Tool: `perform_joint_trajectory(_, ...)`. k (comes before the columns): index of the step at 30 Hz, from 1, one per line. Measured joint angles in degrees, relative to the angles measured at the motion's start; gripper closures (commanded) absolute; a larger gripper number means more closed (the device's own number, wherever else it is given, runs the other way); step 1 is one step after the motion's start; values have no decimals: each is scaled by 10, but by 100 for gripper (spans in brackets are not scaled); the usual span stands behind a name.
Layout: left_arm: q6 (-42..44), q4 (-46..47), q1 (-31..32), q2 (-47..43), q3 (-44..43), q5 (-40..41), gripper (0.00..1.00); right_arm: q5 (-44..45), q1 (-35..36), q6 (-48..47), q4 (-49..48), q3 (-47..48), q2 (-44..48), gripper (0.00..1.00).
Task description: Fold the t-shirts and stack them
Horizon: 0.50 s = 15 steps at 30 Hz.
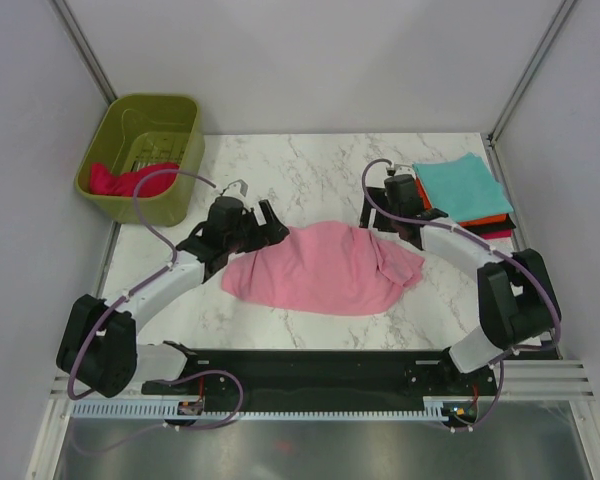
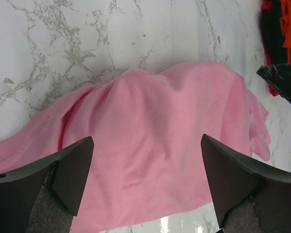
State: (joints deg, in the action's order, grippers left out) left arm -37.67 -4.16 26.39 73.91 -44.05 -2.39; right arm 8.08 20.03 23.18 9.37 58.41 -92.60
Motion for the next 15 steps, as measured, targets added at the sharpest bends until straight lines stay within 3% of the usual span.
perform_joint_trajectory(6,6,-1,1,19,-11,-12,0,-17,14,10,-25,-67,47,13)
perform_joint_trajectory(10,14,-5,1,21,-15,-20,0,-20,30,10,-32,-70,16,24)
perform_joint_trajectory(11,16,-7,1,21,-17,-22,0,-21,35,10,-33,-68,6,41)
perform_joint_trajectory(13,19,-11,1,21,-21,-22,0,-25,42,5,-32,-63,-17,62)
perform_joint_trajectory(14,21,-14,1,21,-24,-23,0,-25,47,5,-30,-59,-24,80)
perform_joint_trajectory(15,23,-16,1,21,-26,-22,0,-25,51,2,-29,-56,-29,88)
